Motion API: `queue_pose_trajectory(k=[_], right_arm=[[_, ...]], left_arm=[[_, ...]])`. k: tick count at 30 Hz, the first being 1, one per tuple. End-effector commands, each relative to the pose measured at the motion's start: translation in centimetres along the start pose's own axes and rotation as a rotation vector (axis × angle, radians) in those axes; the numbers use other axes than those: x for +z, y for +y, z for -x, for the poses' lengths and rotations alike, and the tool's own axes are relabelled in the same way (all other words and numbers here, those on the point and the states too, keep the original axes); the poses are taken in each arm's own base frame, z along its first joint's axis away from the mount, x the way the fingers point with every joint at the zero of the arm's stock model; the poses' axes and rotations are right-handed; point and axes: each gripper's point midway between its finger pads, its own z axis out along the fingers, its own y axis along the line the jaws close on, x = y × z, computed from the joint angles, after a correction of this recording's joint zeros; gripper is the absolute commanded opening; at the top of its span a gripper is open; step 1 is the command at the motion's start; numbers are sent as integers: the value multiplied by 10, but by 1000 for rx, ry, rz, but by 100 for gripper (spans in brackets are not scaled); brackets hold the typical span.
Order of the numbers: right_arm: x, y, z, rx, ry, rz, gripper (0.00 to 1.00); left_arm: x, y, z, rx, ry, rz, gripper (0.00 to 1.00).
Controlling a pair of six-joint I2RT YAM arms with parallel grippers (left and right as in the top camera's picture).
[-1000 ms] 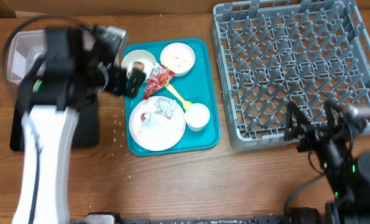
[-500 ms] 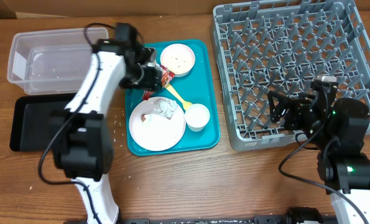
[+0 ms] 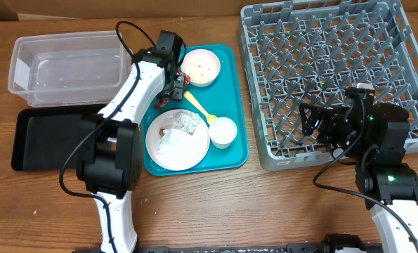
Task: Sort waste into correct bins and load items into the dishwasher
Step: 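Reach the left gripper to the red wrapper and grasp it, then carry the red wrapper left and drop it into the clear bin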
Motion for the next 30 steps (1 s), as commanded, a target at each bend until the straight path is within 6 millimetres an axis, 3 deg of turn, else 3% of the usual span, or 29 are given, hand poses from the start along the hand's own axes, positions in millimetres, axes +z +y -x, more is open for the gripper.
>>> queue_pose_trajectory(k=[1,6,11,14,19,22,23,26,30], right_arm=[[-4,4,11,-17,-27,8,100],[-4,4,11,-17,-28,7,100],[-4,4,11,-17,-27,8,100],[-4,4,11,-17,-27,8,100],[-4,4,12,-18,-31,8,100],[-4,4,12,-18,-31,9,100],[-4,4,12,-18,-31,9,100],[-4,4,12,-18,-31,9,100],[-4,4,12,-18,-31,9,100]], left_arm=[[21,-5,-7,-4,36,17,34],[25,-11,-13,6,61,-2,4],[14,-19,-17,6,88,-56,4],[-15,-27,-7,-3,85,-124,4],[-100,-13,33,-51,-45,-169,4],[-143,11,55,-89,-144,-147,4],[-158,33,63,-122,-189,-105,4],[-163,69,69,-187,-215,-55,4],[-147,140,63,-381,-198,38,4]])
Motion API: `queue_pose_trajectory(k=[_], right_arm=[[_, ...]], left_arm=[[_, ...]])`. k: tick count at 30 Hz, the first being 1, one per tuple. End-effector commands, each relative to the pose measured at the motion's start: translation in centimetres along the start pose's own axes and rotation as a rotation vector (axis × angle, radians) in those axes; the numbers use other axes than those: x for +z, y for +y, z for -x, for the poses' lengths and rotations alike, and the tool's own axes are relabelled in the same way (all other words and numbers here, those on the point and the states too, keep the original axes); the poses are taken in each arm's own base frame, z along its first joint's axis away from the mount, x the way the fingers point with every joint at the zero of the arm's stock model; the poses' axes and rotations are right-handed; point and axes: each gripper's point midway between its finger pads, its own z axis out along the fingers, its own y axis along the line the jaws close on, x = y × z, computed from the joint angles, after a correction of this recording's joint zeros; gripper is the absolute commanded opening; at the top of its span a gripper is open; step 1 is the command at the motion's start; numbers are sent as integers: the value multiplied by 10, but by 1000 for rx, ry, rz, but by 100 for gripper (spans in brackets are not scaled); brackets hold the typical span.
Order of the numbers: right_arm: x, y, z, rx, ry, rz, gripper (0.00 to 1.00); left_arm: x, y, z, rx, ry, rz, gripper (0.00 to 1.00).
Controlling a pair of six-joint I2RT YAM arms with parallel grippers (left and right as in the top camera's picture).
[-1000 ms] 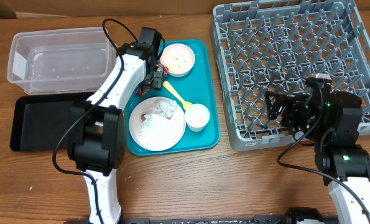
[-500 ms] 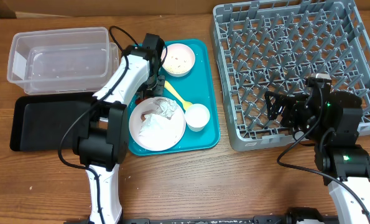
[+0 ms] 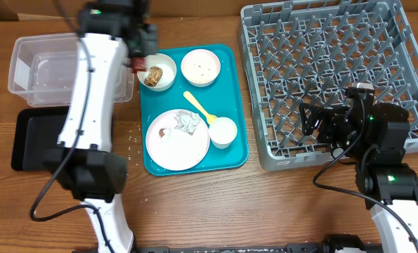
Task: Sort waste into correct bins and load items into the dishwasher
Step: 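Carry the red wrapper left and drop it into the clear bin, then reach the left gripper to the white plate and grasp the tissue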
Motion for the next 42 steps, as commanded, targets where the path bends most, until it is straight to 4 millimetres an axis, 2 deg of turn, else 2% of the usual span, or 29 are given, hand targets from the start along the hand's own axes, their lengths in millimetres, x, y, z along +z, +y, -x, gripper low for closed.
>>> queue_pose_trajectory(k=[1,4,7,8,9,10,12,14,17,21,24,25,27,28,29,30,32,33,35,37,39,42], right_arm=[[-4,4,11,-14,-28,8,100],[-4,4,11,-14,-28,8,100],[-4,4,11,-14,-28,9,100],[-4,4,11,-14,-27,9,100],[-4,4,11,-14,-27,8,100],[-4,4,10,-13,-24,8,100],[-4,4,9,-12,-21,7,100],[-4,4,8,-10,-18,6,100],[-4,4,8,-10,-18,6,100],[-4,4,8,-10,-17,6,100],[-4,4,8,-6,-15,6,100],[-4,4,7,-5,-13,6,100],[-4,3,6,-3,-10,5,100],[-4,3,6,-3,-8,4,100],[-4,3,5,-2,-4,3,100],[-4,3,5,-2,-4,2,100],[-4,3,5,-2,-3,2,100],[-4,3,5,-2,-4,2,100],[-4,3,5,-2,-4,2,100],[-4,3,5,-2,-4,2,100],[-4,3,4,-2,-2,2,100],[-4,3,4,-1,-1,2,100]], left_arm=[[15,75,5,-200,3,130,4],[33,110,5,-293,4,146,4],[51,127,4,-326,11,147,5],[61,131,4,-332,9,151,21],[65,132,5,-333,5,152,30],[71,132,6,-333,3,151,44],[74,131,8,-332,-4,148,87],[71,128,11,-312,-12,140,100],[57,114,14,-261,-7,88,100],[21,88,15,-202,-2,11,99],[-8,50,13,-85,-5,-100,99],[-14,32,8,-24,5,-137,99],[-18,1,-12,54,73,-178,98],[-17,-7,-18,72,96,-183,97],[-15,-31,-46,142,195,-199,90],[-16,-41,-61,167,250,-203,84],[-19,-59,-94,223,362,-191,80],[-21,-65,-113,244,428,-152,80],[-18,-70,-128,255,466,-67,78],[-17,-75,-152,256,502,47,79],[-16,-78,-167,235,533,71,79],[-5,-80,-187,189,550,86,79]])
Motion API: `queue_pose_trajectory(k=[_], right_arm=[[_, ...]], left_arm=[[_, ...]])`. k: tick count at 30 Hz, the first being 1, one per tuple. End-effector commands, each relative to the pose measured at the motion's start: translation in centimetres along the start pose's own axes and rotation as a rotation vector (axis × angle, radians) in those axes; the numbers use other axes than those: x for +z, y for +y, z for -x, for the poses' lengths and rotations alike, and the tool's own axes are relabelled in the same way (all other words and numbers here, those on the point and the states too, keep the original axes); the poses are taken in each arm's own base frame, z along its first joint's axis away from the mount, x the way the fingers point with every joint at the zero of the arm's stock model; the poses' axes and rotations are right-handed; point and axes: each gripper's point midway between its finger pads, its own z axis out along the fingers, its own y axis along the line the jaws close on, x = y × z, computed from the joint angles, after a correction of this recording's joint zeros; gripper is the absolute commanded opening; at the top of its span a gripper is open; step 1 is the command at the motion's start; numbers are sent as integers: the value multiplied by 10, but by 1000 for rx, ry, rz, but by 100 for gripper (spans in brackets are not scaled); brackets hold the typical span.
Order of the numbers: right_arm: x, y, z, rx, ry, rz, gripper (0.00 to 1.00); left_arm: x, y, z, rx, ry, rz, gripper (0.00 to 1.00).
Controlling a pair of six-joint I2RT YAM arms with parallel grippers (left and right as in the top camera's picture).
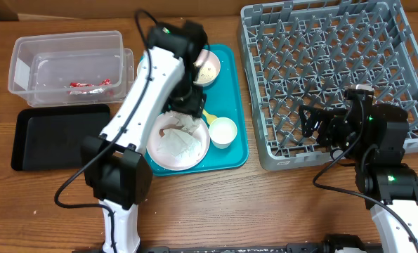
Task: Sort waste into correct bins and load items into the dishwasher
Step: 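Reach the left gripper to the white plate and grasp the tissue, then carry the tissue left and release it into the clear bin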
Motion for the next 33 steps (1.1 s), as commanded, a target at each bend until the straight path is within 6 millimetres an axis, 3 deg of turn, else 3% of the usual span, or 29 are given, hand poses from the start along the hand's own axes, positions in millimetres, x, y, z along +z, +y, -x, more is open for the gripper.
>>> queue_pose_trajectory(k=[1,6,8,10,12,17,18,21,24,27,29,33], right_arm=[[-4,4,11,-11,-27,8,100],[-4,4,10,-11,-27,8,100],[-4,4,10,-10,-26,8,100],[-4,4,10,-9,-23,7,100],[-4,4,10,-9,-23,7,100],[-4,4,10,-10,-24,7,100],[-4,4,10,-10,-24,7,100],[-4,4,10,-9,-23,7,100],[-4,4,10,-10,-24,7,100],[-4,4,10,-10,-24,7,100],[-4,4,10,-10,-24,7,100],[-4,4,10,-10,-25,7,100]], left_arm=[[14,6,-11,-133,-31,32,79],[69,-15,-8,-97,-36,-81,74],[81,-16,-7,-96,-40,-90,70],[98,-14,-8,-111,-37,-90,53],[100,-13,-8,-114,-37,-89,36],[100,-12,-2,-117,-63,-91,14],[100,-11,-1,-117,-69,-85,5],[99,-10,0,-115,-72,-80,4],[80,-9,3,-108,-77,-81,4],[28,2,21,-112,-155,-68,4],[-6,24,38,-153,-252,-25,4],[-49,75,68,-264,-425,51,4]])
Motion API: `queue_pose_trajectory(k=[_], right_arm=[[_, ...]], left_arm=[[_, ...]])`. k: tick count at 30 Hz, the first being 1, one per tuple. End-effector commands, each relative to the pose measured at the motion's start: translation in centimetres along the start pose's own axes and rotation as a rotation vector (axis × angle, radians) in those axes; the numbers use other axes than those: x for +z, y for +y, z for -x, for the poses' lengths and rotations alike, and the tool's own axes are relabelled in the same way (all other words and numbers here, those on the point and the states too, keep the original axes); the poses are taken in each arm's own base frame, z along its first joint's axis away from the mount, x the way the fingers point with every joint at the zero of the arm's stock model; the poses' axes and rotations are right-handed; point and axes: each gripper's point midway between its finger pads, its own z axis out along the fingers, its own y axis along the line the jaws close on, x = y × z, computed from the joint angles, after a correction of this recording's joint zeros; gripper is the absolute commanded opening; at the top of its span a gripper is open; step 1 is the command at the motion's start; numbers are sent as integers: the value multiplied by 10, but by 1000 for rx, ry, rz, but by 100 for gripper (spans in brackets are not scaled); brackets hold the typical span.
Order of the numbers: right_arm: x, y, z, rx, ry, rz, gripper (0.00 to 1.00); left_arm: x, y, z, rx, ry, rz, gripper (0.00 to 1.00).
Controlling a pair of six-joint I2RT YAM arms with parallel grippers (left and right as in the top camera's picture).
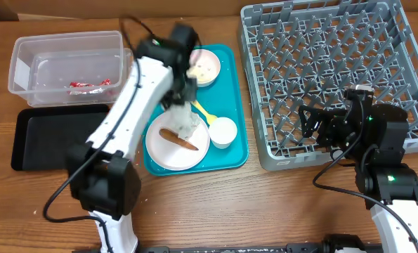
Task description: Sort waste into correct bins and load items into the dishwasher
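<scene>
My left gripper (184,111) hangs over the white plate (159,151) on the teal tray (233,158), shut on a crumpled white napkin (190,126) that dangles just above the plate. A brown piece of food (179,140) lies bare on the plate. A yellow spoon (207,113), a small white cup (223,131) and a white bowl (206,65) also sit on the tray. The arm is motion-blurred. My right gripper (307,120) rests open at the grey dish rack's (321,42) left front edge.
A clear plastic bin (26,67) at the back left holds a red wrapper (89,86). A black tray (50,137) lies in front of it. My left arm (121,119) stretches across between bins and teal tray.
My left gripper was down on the napkin spread over the plate. Now it is raised a little with the napkin bunched in it, and a brown piece of food shows on the plate.
My left gripper was low at the tray's back left by the bowls. Then it held a red wrapper over the clear bin. Then the wrapper lay in the bin and the gripper was on the plate's napkin, which it now holds up. The right arm stayed still.
</scene>
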Motion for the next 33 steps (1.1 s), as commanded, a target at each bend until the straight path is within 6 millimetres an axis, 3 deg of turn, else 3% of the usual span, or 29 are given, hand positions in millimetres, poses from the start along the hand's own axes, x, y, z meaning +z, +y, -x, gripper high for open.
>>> queue_pose_trajectory(k=[1,2,5,6,9,10,11,12,13,16,19,23,24,29,33], right_arm=[[-4,4,10,-11,-27,8,100],[-4,4,10,-11,-26,8,100],[-3,4,10,-10,-23,7,100],[-2,3,10,-9,-20,6,100],[1,2,8,-5,-11,4,100],[3,1,7,-3,-5,3,100],[4,0,6,-1,-1,2,100],[6,-1,5,2,8,0,100],[8,-2,4,5,15,-2,100],[10,-3,3,7,21,-3,100],[10,-3,3,7,20,-3,100],[10,-3,3,7,21,-3,100],[10,-3,3,7,20,-3,100],[10,-3,3,7,20,-3,100],[10,-3,2,8,23,-4,100]], left_arm=[[-42,64,51,-110,-212,120,4],[-47,89,66,-169,-269,147,4],[-51,143,87,-286,-348,192,4],[-50,170,97,-346,-380,194,4],[-39,208,111,-426,-420,187,4],[-34,216,116,-446,-429,177,11],[-29,220,120,-454,-437,159,27],[-14,224,130,-463,-445,110,100],[-6,219,135,-452,-440,52,100],[-5,198,138,-354,-428,-39,100],[-11,154,129,-200,-378,-178,100],[-12,83,84,-25,-195,-309,98],[-2,64,61,18,-96,-265,92],[32,16,21,175,28,-135,89],[71,-4,-7,242,85,-81,75]])
